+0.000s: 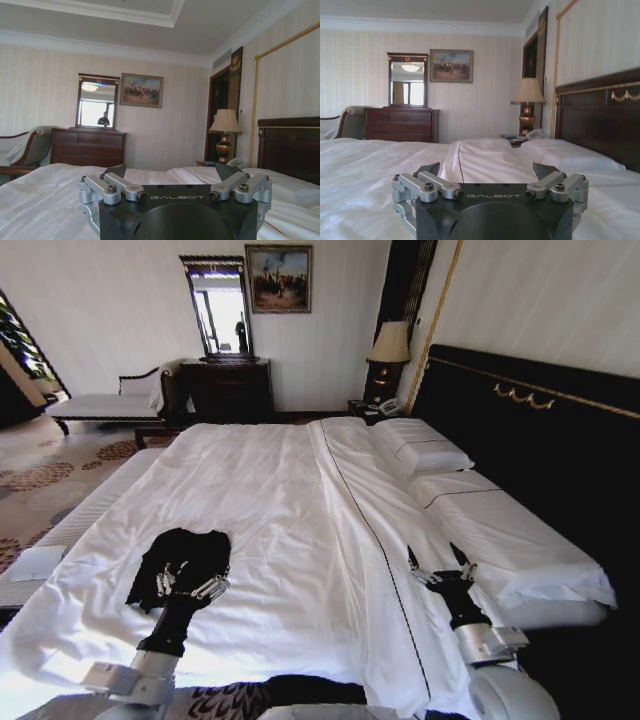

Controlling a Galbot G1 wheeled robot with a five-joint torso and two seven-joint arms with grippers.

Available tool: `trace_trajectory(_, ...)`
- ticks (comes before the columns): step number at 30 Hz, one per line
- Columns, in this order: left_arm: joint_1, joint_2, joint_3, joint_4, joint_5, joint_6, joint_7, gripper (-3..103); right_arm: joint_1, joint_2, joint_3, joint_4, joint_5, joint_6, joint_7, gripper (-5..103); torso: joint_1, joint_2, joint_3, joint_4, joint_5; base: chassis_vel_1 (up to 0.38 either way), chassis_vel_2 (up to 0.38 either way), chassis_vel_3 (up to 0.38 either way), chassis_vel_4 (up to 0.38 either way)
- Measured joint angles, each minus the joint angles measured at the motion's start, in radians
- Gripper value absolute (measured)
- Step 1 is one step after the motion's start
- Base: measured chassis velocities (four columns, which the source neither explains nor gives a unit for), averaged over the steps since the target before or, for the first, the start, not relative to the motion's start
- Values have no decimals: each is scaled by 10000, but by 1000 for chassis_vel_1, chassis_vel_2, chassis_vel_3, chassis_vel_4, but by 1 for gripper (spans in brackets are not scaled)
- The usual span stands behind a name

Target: Fold the clothes on the bed.

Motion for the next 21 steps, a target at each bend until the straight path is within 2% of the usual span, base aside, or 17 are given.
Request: trace_trajectory(21,-20,496,-227,295,-465,-276,-249,100,-228,873,-60,-74,-816,512,-265,100,1,0,0,0,-1,0,0,0,0)
